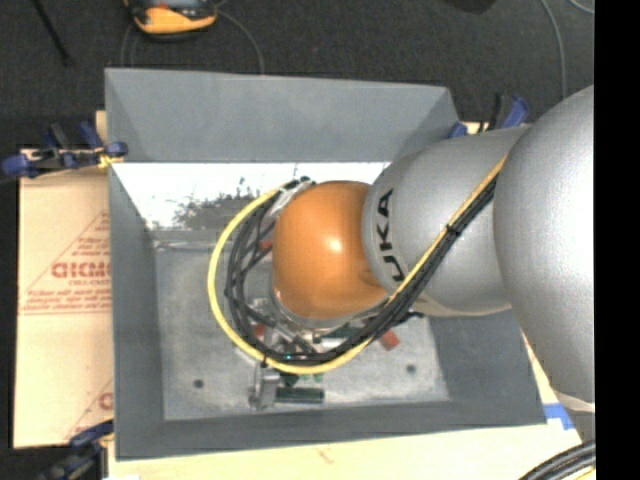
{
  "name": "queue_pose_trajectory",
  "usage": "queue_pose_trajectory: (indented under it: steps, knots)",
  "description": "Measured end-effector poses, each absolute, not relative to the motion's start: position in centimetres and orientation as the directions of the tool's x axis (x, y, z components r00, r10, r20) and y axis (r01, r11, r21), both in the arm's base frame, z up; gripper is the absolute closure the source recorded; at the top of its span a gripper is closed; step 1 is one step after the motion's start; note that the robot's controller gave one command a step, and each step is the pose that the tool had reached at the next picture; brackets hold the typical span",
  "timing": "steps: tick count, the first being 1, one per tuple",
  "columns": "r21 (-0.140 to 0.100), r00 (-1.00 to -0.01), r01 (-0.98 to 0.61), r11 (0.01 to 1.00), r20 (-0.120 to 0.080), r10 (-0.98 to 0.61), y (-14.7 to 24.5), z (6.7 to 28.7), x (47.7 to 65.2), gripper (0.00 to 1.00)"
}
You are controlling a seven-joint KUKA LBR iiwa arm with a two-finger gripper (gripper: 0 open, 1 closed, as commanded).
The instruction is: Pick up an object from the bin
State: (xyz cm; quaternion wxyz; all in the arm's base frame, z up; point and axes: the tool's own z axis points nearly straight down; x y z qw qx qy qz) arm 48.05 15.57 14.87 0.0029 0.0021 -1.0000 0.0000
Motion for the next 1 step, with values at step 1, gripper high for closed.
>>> queue_pose_trajectory:
  steps: [1]
  knots:
    - [0.002,-1.0,-0.001,1.0,-0.001,-0.001,15.52,15.24,48.26,0.0]
